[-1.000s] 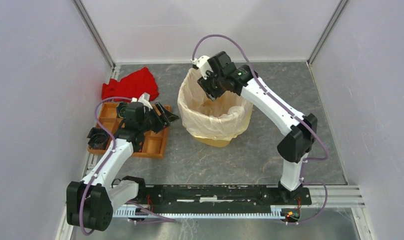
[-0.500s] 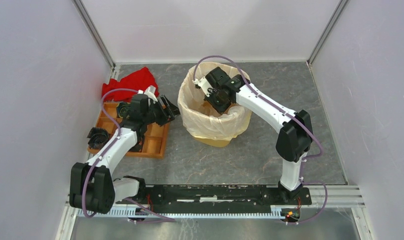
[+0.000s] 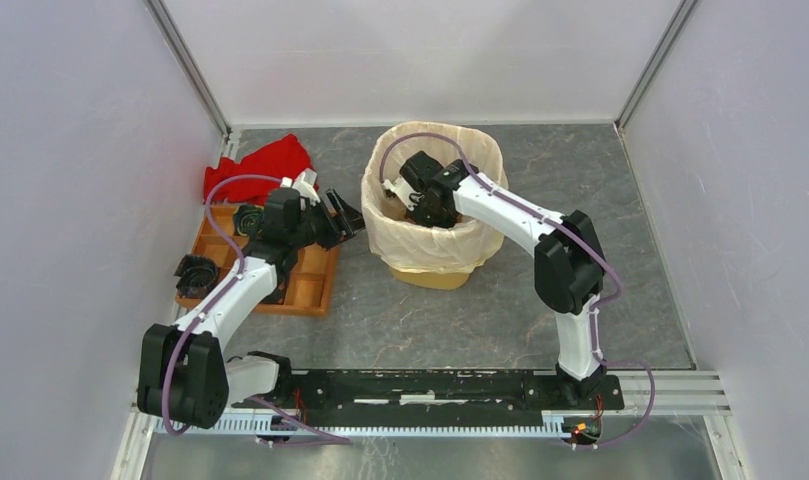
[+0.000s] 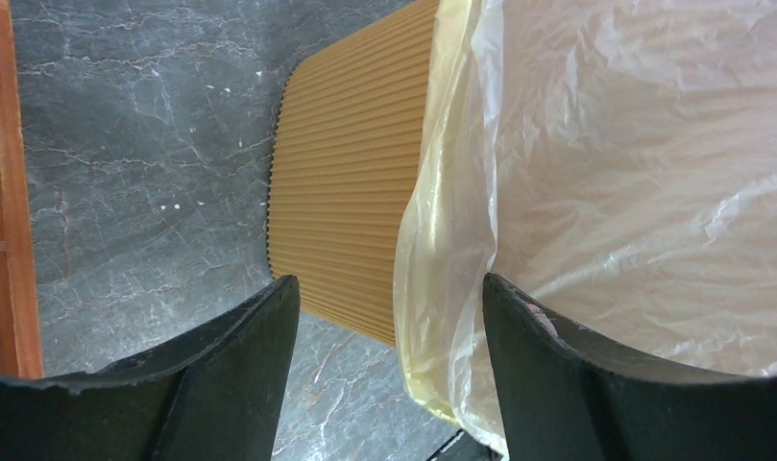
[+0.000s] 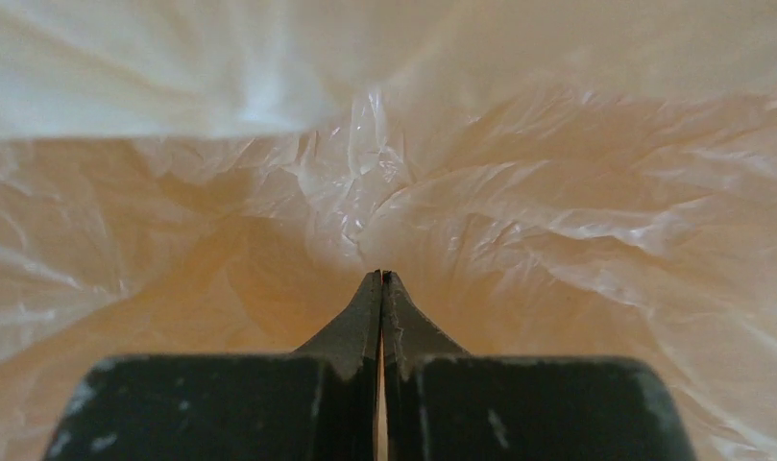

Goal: Put the trash bags into the trash bin

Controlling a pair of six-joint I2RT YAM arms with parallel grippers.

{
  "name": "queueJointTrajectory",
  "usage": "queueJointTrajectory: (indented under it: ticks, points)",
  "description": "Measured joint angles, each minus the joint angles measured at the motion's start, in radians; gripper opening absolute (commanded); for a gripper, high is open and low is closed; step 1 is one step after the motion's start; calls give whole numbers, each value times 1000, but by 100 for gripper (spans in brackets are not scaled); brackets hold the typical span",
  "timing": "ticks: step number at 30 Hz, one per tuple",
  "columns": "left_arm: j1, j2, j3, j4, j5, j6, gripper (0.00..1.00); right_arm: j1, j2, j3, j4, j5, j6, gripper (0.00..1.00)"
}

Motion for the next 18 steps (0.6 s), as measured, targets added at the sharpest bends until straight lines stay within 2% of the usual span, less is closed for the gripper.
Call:
queueJointTrajectory:
  ticks: [7,12,18]
  points:
    - [-4,0,-6,15,3,-12,77,0,48,-26,18,18,-14,2]
    - [-4,-2,-6,17,3,-12,78,-2,76,-100,48,16,-18,15]
    - [-4,-6,-6,15,2,-12,78,-21,99,-119,77,-12,-27,23]
